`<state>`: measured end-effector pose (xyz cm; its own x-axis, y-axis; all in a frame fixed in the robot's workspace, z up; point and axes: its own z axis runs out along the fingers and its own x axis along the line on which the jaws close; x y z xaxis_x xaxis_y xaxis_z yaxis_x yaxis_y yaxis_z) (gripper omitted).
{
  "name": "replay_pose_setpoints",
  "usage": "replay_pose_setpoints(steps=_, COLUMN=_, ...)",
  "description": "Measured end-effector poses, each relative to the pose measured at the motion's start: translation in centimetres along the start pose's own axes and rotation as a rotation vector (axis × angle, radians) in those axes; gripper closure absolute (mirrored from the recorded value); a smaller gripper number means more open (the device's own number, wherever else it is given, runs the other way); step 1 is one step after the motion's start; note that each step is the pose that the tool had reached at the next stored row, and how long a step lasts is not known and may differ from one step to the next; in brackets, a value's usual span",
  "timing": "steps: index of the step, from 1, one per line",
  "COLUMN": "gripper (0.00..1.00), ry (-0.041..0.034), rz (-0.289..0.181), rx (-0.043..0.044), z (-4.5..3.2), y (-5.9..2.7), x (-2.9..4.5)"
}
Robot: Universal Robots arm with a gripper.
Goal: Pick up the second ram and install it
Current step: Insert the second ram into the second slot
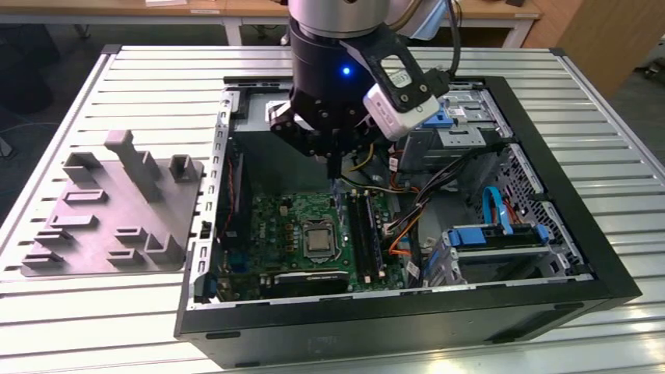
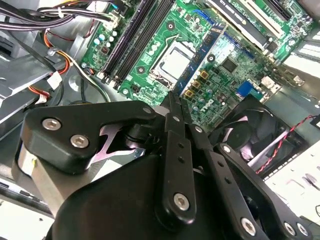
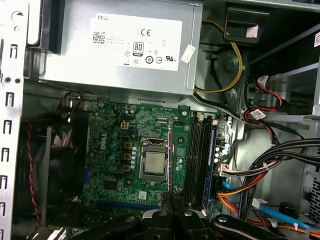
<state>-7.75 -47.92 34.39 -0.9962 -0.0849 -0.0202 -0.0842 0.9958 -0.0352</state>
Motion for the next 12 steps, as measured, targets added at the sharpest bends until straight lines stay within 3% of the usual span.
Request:
replay_pose_setpoints(steps=9, gripper=0.89, ry=-0.0006, rz=0.000, rx=-0.0001, z=0.46, y=-0.11, x=-1.43)
replay_pose_setpoints(steps=12, gripper=0.89, ry=-0.0007, rz=0.000, rx=-0.0004, z=0.63, y=-0.11, x=-1.60)
